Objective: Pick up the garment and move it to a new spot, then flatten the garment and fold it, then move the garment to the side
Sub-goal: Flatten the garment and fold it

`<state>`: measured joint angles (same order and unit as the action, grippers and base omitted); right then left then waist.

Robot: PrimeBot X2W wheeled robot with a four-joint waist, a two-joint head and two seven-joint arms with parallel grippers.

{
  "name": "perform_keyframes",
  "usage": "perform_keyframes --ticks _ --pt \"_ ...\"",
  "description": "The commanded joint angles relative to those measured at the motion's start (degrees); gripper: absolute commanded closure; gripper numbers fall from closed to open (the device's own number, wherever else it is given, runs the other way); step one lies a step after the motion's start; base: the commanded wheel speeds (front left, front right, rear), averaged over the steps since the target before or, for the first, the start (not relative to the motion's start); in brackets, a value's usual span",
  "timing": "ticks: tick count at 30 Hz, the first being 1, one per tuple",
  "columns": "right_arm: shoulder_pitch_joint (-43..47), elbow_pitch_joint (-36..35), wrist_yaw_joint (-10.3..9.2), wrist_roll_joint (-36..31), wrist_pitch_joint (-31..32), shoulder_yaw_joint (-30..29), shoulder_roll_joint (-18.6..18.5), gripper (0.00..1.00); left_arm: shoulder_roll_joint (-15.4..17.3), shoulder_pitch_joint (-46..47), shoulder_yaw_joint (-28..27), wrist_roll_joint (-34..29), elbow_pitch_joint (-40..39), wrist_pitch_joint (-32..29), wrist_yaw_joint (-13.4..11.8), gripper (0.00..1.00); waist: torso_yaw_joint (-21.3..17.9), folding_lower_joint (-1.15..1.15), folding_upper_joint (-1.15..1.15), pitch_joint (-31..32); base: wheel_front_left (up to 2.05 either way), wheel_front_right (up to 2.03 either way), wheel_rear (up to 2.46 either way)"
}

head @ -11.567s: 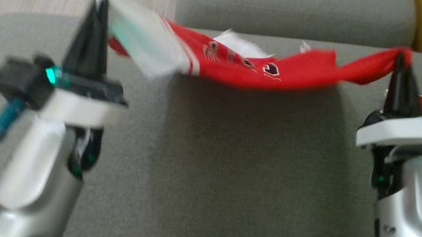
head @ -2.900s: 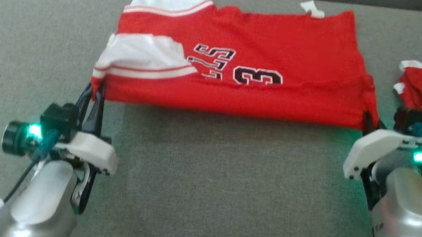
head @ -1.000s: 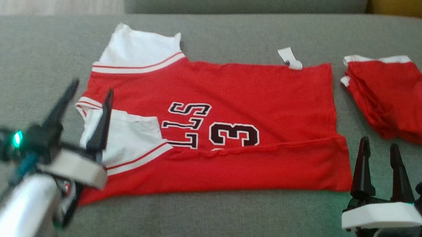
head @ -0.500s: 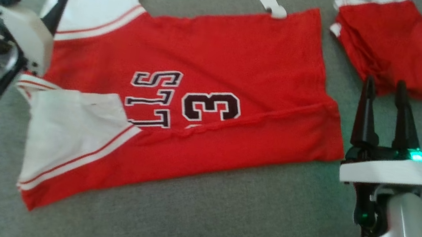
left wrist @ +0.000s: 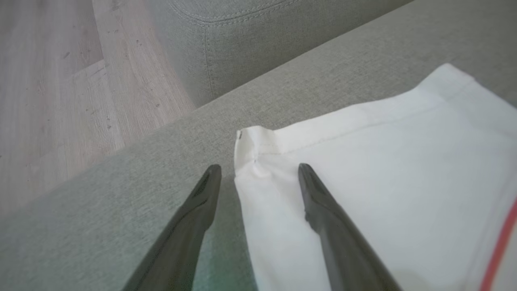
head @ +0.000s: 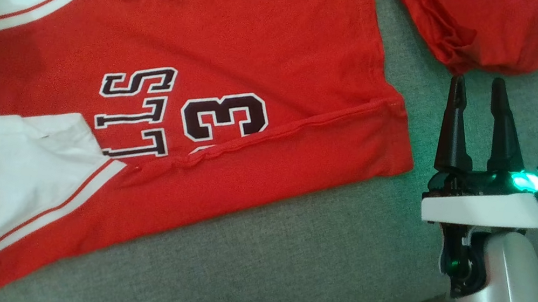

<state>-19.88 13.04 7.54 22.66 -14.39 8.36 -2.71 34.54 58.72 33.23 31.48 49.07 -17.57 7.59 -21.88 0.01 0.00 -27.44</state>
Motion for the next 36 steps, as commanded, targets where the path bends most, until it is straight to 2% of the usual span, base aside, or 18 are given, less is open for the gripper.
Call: perform_keyframes --ticks 1,9,10,11,16,22,23,30,36 --pt "-0.76 -2.10 -0.05 0.19 -0.55 1.01 -0.17 0.00 3.48 3.30 -1.50 0.53 -0.12 -0.05 -0.11 0.00 -0.54 -0.01 0.00 -0.75 0.00 0.00 0.00" --pt "-0.58 -2.87 -0.05 -0.22 -0.60 0.46 -0.17 0.00 2.49 5.37 -0.60 3.61 6.20 -3.13 -0.10 0.02 -0.46 -0.01 0.00 -1.61 0.00 0.00 0.00" --pt "-0.53 -2.88 -0.05 -0.32 -0.60 0.31 -0.17 0.00 2.14 5.25 -0.30 4.34 6.50 -3.94 -0.10 0.66 -0.32 -0.01 0.00 -1.54 0.00 0.00 0.00" --pt "-0.49 -2.85 -0.05 -0.45 -0.60 0.11 -0.17 0.00 1.83 5.10 0.21 5.03 6.47 -4.65 -0.10 1.00 -0.11 -0.01 0.00 -1.45 0.00 0.00 0.00" --pt "-0.68 -1.99 -0.05 -1.82 -0.60 -1.03 -0.17 0.00 1.35 4.69 2.09 7.86 5.13 -3.73 -0.10 1.00 1.33 -0.01 0.00 -0.25 0.00 0.00 0.00" --pt "-1.71 -1.41 -0.05 -6.11 1.45 -2.97 -0.17 0.00 -0.24 5.03 3.84 8.09 2.28 6.67 -0.10 1.00 4.83 -0.01 0.00 3.14 0.00 0.00 0.00" --pt "-1.71 -1.41 -0.05 -6.11 1.45 -2.97 -0.17 0.00 -0.24 5.03 3.84 8.09 2.28 6.67 -0.10 1.00 4.83 -0.01 0.00 3.14 0.00 0.00 0.00" --pt "-4.57 -1.39 -0.05 -14.88 9.18 -6.90 -0.17 0.00 -2.71 4.42 6.31 5.75 -3.25 17.75 -0.17 1.00 10.94 -0.01 0.00 6.06 0.00 0.00 0.00" --pt "-9.51 1.27 -0.05 -20.14 17.01 -8.58 -0.22 0.00 -3.74 -0.62 7.93 4.14 -10.86 23.06 -2.05 1.00 16.60 -0.01 0.00 7.85 0.00 0.00 0.00"
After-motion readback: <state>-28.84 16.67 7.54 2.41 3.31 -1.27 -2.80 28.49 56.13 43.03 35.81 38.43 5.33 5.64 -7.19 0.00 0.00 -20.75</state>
